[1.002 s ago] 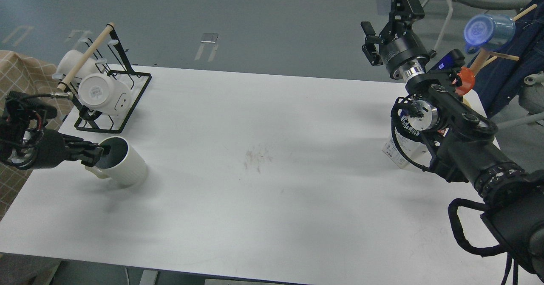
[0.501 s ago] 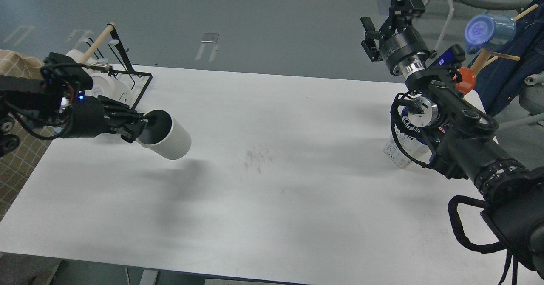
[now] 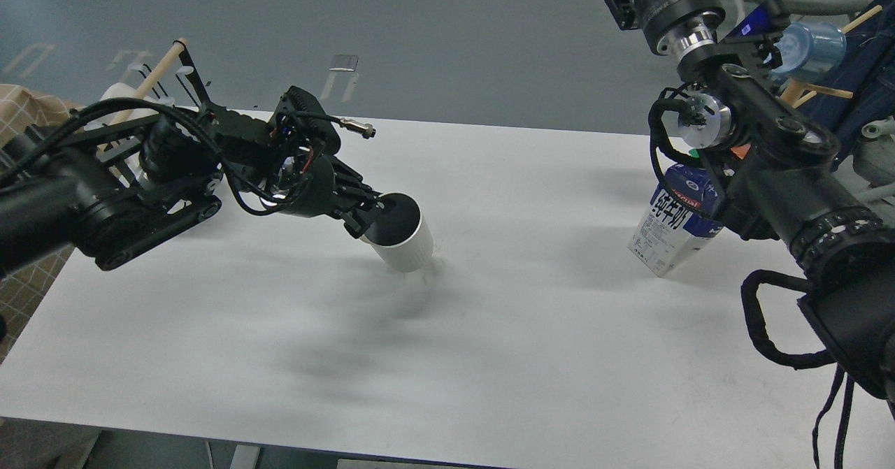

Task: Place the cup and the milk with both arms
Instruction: 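Lift the white mug with the left gripper and carry it toward table center, then set the mug upright on the table and open the left gripper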

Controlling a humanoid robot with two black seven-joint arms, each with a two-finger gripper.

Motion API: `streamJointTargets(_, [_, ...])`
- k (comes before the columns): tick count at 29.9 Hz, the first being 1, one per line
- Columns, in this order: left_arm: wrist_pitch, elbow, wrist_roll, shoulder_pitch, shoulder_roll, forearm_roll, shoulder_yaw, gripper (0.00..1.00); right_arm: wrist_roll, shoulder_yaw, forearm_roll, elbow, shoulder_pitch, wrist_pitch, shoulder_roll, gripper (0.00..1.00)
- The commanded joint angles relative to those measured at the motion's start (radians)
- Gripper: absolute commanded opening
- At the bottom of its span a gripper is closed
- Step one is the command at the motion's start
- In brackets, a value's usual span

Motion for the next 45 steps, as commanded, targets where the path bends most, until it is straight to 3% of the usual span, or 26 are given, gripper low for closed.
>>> streamJointTargets(1, [0.000, 0.051, 0.000, -0.060, -0.067, -0.003, 0.104, 0.00, 0.000, 0.000, 0.000, -0.002, 0.005, 0.000, 0.000, 1.00])
streamJointTargets(16, [0.000, 0.197, 0.000, -0.108, -0.242, 0.000, 0.208, 0.00, 0.000, 0.000, 0.000, 0.000, 0.001, 0.000, 0.000, 1.00])
streamJointTargets(26, [0.000, 0.219, 0.000, -0.125, -0.264, 0.000, 0.239, 0.00, 0.000, 0.000, 0.000, 0.000, -0.006, 0.000, 0.000, 1.00])
streamJointTargets(27, [0.000, 0.219, 0.000, -0.125, -0.264, 0.000, 0.244, 0.02, 0.000, 0.000, 0.000, 0.000, -0.007, 0.000, 0.000, 1.00])
streamJointTargets(28, [0.000, 0.219, 0.000, -0.125, -0.264, -0.002, 0.244, 0.12, 0.000, 0.000, 0.000, 0.000, -0.009, 0.000, 0.000, 1.00])
streamJointTargets(30, [0.000, 0.219, 0.000, -0.123, -0.264, -0.009, 0.244, 0.53, 0.000, -0.001, 0.000, 0.000, -0.012, 0.000, 0.000, 1.00])
streamJointTargets(31, [0.000, 0.219, 0.000, -0.123, -0.264, -0.009, 0.244, 0.53, 0.000, -0.001, 0.000, 0.000, -0.012, 0.000, 0.000, 1.00])
streamJointTargets(35, [0.000, 0.219, 0.000, -0.125, -0.265, -0.012, 0.244, 0.77, 0.000, -0.005, 0.000, 0.000, -0.013, 0.000, 0.000, 1.00])
streamJointTargets(39, [0.000, 0.217, 0.000, -0.128, -0.265, -0.014, 0.242, 0.86, 0.000, -0.009, 0.000, 0.000, -0.016, 0.000, 0.000, 1.00])
streamJointTargets(45, [0.000, 0.206, 0.000, -0.164, -0.257, -0.038, 0.241, 0.89, 0.000, -0.011, 0.000, 0.000, -0.016, 0.000, 0.000, 1.00])
